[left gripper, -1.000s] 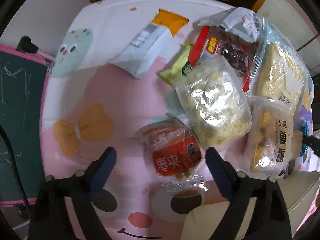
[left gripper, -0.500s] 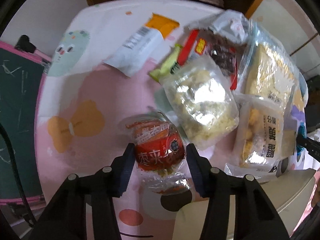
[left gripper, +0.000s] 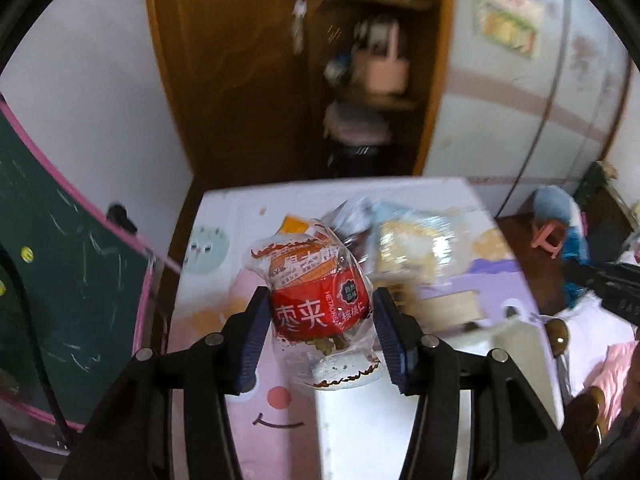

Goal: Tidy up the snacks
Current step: 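Lower both snacks into the white tray and open both tools, then grasp the clear puffed-snack bag with the left tool while the right tool grasps the orange-filled bag, then carry both bags over the white tray and release them inside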

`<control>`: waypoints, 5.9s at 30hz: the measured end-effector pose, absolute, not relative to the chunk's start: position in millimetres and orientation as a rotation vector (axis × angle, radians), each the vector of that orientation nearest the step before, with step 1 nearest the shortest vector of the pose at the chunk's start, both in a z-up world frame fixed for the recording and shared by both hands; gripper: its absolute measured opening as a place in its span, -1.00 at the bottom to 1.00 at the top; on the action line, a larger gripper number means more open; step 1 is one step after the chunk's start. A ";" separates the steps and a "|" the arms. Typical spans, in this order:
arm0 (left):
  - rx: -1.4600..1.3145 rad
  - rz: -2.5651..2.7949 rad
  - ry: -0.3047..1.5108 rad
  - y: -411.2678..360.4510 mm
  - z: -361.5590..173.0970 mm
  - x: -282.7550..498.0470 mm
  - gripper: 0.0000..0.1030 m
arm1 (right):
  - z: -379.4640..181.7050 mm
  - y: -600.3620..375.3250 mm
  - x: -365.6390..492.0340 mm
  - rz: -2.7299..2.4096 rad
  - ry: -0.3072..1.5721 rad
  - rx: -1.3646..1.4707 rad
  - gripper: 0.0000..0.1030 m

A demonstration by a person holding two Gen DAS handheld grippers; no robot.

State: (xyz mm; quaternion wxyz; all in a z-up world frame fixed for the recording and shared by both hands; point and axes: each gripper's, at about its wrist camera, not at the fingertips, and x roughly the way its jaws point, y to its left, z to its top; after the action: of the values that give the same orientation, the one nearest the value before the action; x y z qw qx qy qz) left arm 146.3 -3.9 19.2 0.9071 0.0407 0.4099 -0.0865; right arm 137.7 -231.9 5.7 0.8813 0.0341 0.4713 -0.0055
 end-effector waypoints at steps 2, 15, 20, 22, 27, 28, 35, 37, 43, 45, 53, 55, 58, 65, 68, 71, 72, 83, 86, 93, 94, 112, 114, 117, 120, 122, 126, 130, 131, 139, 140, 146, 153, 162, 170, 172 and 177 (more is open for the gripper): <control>0.077 -0.223 0.808 -13.2 32.8 117.5 -0.02 | 21.6 -217.2 109.4 0.038 0.939 0.098 -0.43; 0.099 -0.290 0.909 -31.6 -35.3 42.3 -0.02 | -28.3 -173.7 25.9 0.070 0.971 0.096 -0.42; 0.119 -0.276 0.940 -29.8 -55.4 36.5 -0.02 | -48.0 -170.5 18.1 0.059 1.020 0.085 -0.41; 0.125 -0.270 0.939 -29.2 -57.4 34.5 -0.02 | -50.8 -171.1 16.7 0.059 1.026 0.090 -0.41; 0.149 -0.246 0.942 -29.9 -59.0 32.7 0.06 | -52.2 -173.8 16.8 0.057 1.036 0.113 -0.35; 0.159 -0.232 0.940 -30.6 -58.8 31.5 0.08 | -52.0 -173.9 16.7 0.055 1.036 0.114 -0.32; 0.171 -0.217 0.884 -30.7 -47.5 24.0 0.80 | -52.5 -177.5 15.7 0.017 1.039 0.126 0.01; 0.182 -0.213 0.876 -32.2 -45.6 22.1 0.81 | -52.0 -179.9 14.2 0.012 1.036 0.139 0.01; 0.172 -0.210 0.866 -30.5 -42.0 18.9 0.81 | -46.6 -179.1 9.2 -0.005 1.011 0.122 0.01; 0.170 -0.206 0.867 -29.8 -42.1 19.4 0.81 | -45.2 -178.0 8.1 -0.004 1.003 0.118 0.01; 0.167 -0.204 0.871 -28.6 -43.0 19.4 0.81 | -44.9 -176.6 6.9 0.001 1.003 0.117 0.01; 0.168 -0.204 0.871 -28.4 -43.3 19.8 0.81 | -44.8 -176.2 7.1 0.000 1.002 0.114 0.01; 0.168 -0.206 0.873 -28.0 -43.4 20.1 0.81 | -44.8 -175.6 7.1 -0.002 1.000 0.114 0.01; 0.169 -0.206 0.874 -27.7 -43.6 19.7 0.81 | -44.8 -175.9 7.1 0.000 1.001 0.116 0.01; 0.168 -0.205 0.878 -27.2 -44.3 20.0 0.81 | -45.5 -176.1 7.5 0.000 1.004 0.117 0.01; 0.166 -0.199 0.883 -26.7 -46.2 21.5 0.81 | -48.2 -175.6 10.1 0.007 1.011 0.124 0.01; 0.164 -0.197 0.886 -27.2 -46.9 22.4 0.81 | -49.0 -175.4 10.9 0.009 1.014 0.126 0.01; 0.119 -0.184 0.953 -18.3 -52.3 51.7 0.81 | -61.1 -175.3 34.4 0.037 1.073 0.133 0.01; 0.086 -0.177 0.962 -6.7 -39.9 72.2 0.81 | -54.6 -178.1 51.1 0.054 1.083 0.131 0.01; 0.110 -0.135 0.830 7.2 24.5 125.3 0.84 | -5.3 -183.6 105.0 0.082 1.017 0.119 0.12; 0.115 -0.137 0.816 6.8 31.9 132.5 0.95 | 1.9 -183.5 115.0 0.086 1.008 0.117 0.18; -0.066 -0.018 1.217 0.4 -133.9 326.3 0.99 | -148.1 -180.4 266.6 0.086 1.329 0.356 0.54; -0.093 -0.003 1.267 2.3 -160.2 336.4 0.99 | -171.2 -177.0 272.7 0.097 1.374 0.403 0.54; -0.089 0.026 1.330 1.0 -192.9 347.7 0.99 | -189.1 -165.7 277.9 0.099 1.405 0.396 0.54; -0.099 0.023 1.380 -1.4 -212.9 354.0 0.99 | -202.7 -151.9 282.3 0.096 1.438 0.353 0.55; -0.098 0.021 1.408 -4.8 -225.0 356.5 0.99 | -212.2 -142.0 285.2 0.078 1.472 0.304 0.62; -0.153 0.015 1.459 -2.7 -238.1 357.5 0.87 | -218.7 -132.4 288.5 0.052 1.493 0.254 0.74; -0.235 -0.031 1.493 2.9 -243.0 354.9 0.05 | -219.4 -124.4 286.9 0.021 1.480 0.216 0.60; -0.234 -0.035 1.486 3.4 -240.8 353.0 -0.17 | -218.7 -124.0 284.8 0.020 1.473 0.214 0.57; -0.149 -0.058 1.333 -4.3 -194.6 330.7 -0.40 | -205.4 -128.9 277.9 0.045 1.409 0.210 0.26; -0.152 -0.066 1.314 -2.7 -185.1 326.7 -0.40 | -200.7 -131.1 275.1 0.047 1.393 0.221 0.26; -0.135 -0.115 1.158 2.7 -111.7 295.8 -0.40 | -147.8 -154.9 258.7 0.043 1.244 0.281 0.26; -0.069 -0.179 0.956 6.3 -14.8 227.2 -0.40 | -43.5 -178.1 212.4 0.025 0.986 0.279 0.26; 0.076 -0.280 0.808 -2.0 40.3 113.4 -0.40 | 45.0 -166.5 115.9 0.080 0.786 0.147 0.28; 0.101 -0.322 0.799 -9.8 24.6 34.8 -0.40 | 42.9 -164.0 48.1 0.118 0.747 0.118 0.30; 0.087 -0.325 0.817 -10.5 11.9 24.1 -0.40 | 32.8 -164.5 34.9 0.108 0.760 0.129 0.30; 0.068 -0.310 0.854 -13.6 -11.7 11.0 -0.40 | 4.2 -156.9 6.5 0.105 0.836 0.150 0.31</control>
State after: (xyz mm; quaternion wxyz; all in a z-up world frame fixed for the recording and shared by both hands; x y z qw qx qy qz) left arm 11.0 -13.6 -11.7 0.8980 0.0329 0.4124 -0.1498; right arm 6.5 -156.9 4.2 0.9099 0.0728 0.4052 0.0509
